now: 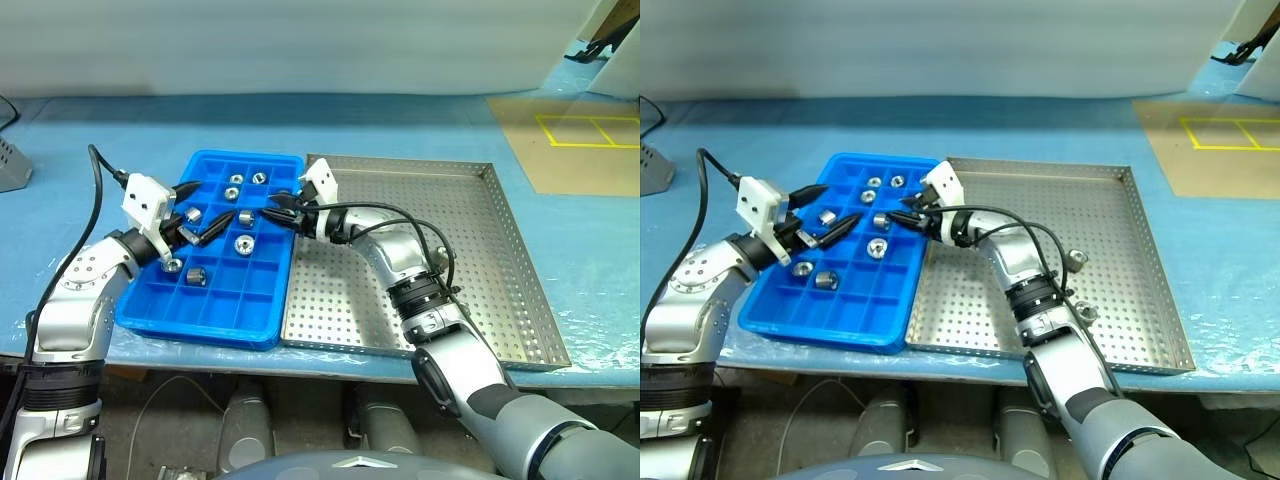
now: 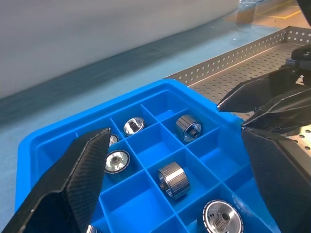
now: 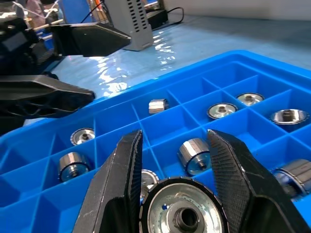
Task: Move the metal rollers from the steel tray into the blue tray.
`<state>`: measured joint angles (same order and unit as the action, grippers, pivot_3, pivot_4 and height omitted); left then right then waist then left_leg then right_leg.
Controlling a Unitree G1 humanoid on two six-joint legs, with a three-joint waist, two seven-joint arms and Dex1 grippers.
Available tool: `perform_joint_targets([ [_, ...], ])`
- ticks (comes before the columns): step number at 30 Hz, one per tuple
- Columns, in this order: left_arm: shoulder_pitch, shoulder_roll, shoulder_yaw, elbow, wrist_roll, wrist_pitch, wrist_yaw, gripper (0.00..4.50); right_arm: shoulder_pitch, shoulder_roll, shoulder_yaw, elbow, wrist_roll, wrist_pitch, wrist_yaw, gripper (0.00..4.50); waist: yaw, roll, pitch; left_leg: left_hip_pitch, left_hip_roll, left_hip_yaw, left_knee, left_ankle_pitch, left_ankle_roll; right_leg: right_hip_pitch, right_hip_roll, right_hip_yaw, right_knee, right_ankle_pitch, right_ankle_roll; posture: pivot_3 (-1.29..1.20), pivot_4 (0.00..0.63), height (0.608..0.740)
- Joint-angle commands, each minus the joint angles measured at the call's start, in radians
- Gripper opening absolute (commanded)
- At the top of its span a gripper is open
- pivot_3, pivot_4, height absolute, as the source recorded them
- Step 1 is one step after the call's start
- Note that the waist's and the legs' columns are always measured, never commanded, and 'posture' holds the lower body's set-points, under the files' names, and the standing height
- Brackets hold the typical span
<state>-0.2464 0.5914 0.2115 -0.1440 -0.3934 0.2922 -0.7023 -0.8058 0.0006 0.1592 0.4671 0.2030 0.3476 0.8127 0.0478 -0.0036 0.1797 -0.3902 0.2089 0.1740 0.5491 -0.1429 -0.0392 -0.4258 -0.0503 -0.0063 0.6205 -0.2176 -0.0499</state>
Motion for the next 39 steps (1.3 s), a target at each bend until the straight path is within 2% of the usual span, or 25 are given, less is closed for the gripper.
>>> perform_joint_targets([
  [1, 0.001, 0.014, 0.035, -0.05, -0.013, -0.005, 0.011, 4.5, -0.003, 0.022, 0.015, -0.063, 0.027, 0.01, 0.022, 1.69, 0.0, 0.0, 0.0, 0.0, 0.0, 0.0, 0.0, 0.0, 0.0, 0.0, 0.0, 0.0, 0.0, 0.0, 0.0, 0.04, 0.15, 0.74],
  [16, 0.016, 0.009, 0.028, -0.068, -0.015, 0.001, 0.03, 4.5, -0.002, 0.048, 0.049, -0.066, 0.022, 0.035, 0.044, 1.69, 0.001, 0.0, 0.0, 0.0, 0.0, 0.0, 0.0, 0.0, 0.0, 0.0, 0.0, 0.0, 0.0, 0.0, 0.0, 0.05, 0.15, 0.74],
  [17, 0.017, 0.009, 0.027, -0.069, -0.015, 0.001, 0.031, 4.5, 0.0, 0.049, 0.049, -0.067, 0.022, 0.037, 0.044, 2.41, 0.001, 0.0, 0.0, 0.0, 0.0, 0.0, 0.0, 0.0, 0.0, 0.0, 0.0, 0.0, 0.0, 0.0, 0.0, 0.05, 0.15, 0.74],
  [22, 0.007, -0.001, 0.01, -0.052, -0.015, -0.007, 0.024, 4.5, 0.004, 0.049, 0.037, -0.069, 0.021, 0.034, 0.023, 3.93, 0.002, 0.0, 0.0, 0.0, 0.0, 0.0, 0.0, 0.0, 0.0, 0.0, 0.0, 0.0, 0.0, 0.0, 0.0, 0.03, 0.15, 0.74],
  [28, -0.039, -0.058, -0.067, -0.011, -0.022, -0.008, -0.016, 4.5, -0.008, 0.0, -0.02, -0.057, 0.02, 0.007, -0.023, 3.93, 0.005, 0.0, 0.0, 0.0, 0.0, 0.0, 0.0, 0.0, 0.0, 0.0, 0.0, 0.0, 0.0, 0.0, 0.0, -0.03, 0.15, 0.74],
  [35, -0.134, -0.172, -0.208, 0.125, 0.008, -0.05, -0.102, 4.5, -0.007, -0.17, -0.129, -0.072, 0.03, 0.014, -0.042, 3.93, 0.007, -0.001, 0.0, 0.0, -0.002, 0.0, 0.002, 0.001, -0.001, 0.002, -0.003, 0.0, 0.0, 0.0, 0.001, -0.14, 0.15, 0.74],
  [39, -0.201, -0.228, -0.261, 0.222, 0.031, -0.089, -0.145, 4.5, 0.041, -0.308, -0.162, -0.137, 0.032, 0.065, -0.007, 3.93, -0.004, -0.001, 0.0, 0.0, -0.002, 0.0, 0.002, 0.002, 0.0, 0.002, -0.002, 0.0, 0.0, 0.0, 0.001, -0.21, 0.15, 0.74],
])
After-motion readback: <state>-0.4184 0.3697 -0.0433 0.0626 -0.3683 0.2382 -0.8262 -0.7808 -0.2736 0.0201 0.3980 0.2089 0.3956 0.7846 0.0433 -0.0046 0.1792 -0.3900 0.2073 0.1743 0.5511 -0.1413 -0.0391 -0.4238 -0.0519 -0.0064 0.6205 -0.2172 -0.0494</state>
